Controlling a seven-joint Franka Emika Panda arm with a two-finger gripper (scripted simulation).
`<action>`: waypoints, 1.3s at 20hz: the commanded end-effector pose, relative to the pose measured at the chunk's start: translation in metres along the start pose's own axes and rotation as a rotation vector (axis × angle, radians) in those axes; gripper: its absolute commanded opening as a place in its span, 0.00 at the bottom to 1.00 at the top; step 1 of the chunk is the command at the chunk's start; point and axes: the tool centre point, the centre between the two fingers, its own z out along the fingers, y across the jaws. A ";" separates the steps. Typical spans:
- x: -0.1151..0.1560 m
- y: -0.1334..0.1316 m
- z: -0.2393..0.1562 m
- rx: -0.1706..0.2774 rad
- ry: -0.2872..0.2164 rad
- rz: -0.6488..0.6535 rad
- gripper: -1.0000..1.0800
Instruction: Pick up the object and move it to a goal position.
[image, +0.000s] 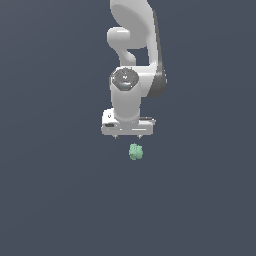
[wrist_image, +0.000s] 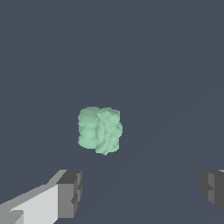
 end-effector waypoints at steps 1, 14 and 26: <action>0.000 0.000 0.000 0.000 0.000 0.000 0.96; 0.001 0.004 0.001 -0.026 0.006 -0.057 0.96; 0.010 -0.016 0.026 -0.024 0.035 -0.018 0.96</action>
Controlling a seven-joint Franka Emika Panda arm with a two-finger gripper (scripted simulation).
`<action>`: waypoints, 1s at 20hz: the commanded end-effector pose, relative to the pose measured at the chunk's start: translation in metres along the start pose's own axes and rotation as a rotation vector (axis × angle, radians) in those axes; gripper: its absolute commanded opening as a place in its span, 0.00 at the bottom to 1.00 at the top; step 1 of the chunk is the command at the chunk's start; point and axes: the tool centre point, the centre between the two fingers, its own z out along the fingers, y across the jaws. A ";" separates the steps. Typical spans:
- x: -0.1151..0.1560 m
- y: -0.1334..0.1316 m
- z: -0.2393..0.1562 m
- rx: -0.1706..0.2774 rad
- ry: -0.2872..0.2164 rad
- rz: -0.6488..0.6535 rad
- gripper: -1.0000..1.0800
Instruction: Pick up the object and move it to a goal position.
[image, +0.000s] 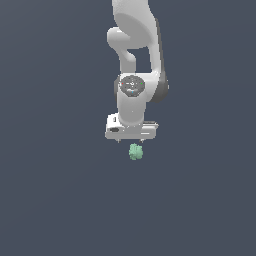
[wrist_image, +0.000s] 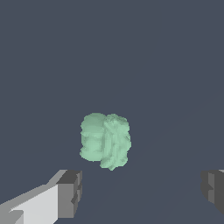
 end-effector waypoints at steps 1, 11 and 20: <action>0.003 -0.009 0.011 0.001 0.011 0.016 0.96; 0.009 -0.028 0.032 0.004 0.036 0.050 0.96; 0.009 -0.027 0.056 0.004 0.035 0.049 0.96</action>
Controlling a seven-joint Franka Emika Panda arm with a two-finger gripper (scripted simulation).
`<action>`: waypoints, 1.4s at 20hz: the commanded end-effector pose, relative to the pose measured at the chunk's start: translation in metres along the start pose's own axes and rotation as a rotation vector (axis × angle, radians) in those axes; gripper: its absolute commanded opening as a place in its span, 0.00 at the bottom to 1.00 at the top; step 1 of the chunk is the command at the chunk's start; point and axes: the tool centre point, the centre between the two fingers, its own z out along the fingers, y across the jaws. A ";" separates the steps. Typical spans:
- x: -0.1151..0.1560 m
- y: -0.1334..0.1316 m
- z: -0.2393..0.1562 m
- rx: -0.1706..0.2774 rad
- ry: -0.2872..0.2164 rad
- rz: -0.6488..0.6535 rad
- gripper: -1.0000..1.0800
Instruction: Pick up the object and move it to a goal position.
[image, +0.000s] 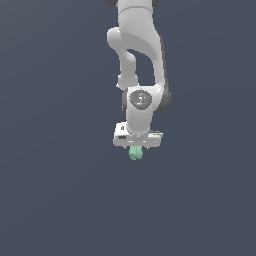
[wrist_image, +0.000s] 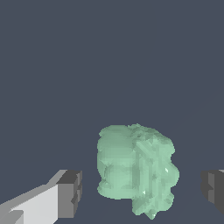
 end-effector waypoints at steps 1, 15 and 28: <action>-0.001 0.000 0.014 0.000 -0.001 0.001 0.96; 0.000 -0.001 0.034 0.000 0.000 0.002 0.00; 0.004 -0.003 0.013 0.000 0.001 0.002 0.00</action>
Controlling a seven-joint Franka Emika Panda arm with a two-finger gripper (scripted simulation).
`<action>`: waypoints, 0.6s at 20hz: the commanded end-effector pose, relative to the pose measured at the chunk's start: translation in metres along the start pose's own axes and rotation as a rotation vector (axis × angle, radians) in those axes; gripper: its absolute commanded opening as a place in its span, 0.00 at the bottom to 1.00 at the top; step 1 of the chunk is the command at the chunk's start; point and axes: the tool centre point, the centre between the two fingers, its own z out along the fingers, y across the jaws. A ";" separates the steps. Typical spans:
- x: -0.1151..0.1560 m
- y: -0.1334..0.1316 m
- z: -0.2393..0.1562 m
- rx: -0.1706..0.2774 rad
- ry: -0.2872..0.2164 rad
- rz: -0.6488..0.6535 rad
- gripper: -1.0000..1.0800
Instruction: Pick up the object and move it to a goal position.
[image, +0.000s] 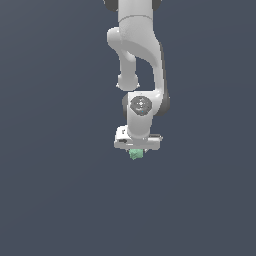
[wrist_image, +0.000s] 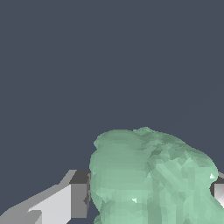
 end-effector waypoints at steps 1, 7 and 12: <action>0.003 -0.002 -0.012 0.000 0.001 0.000 0.00; 0.011 -0.008 -0.055 0.000 0.001 0.000 0.00; 0.020 -0.014 -0.105 0.000 0.001 0.000 0.00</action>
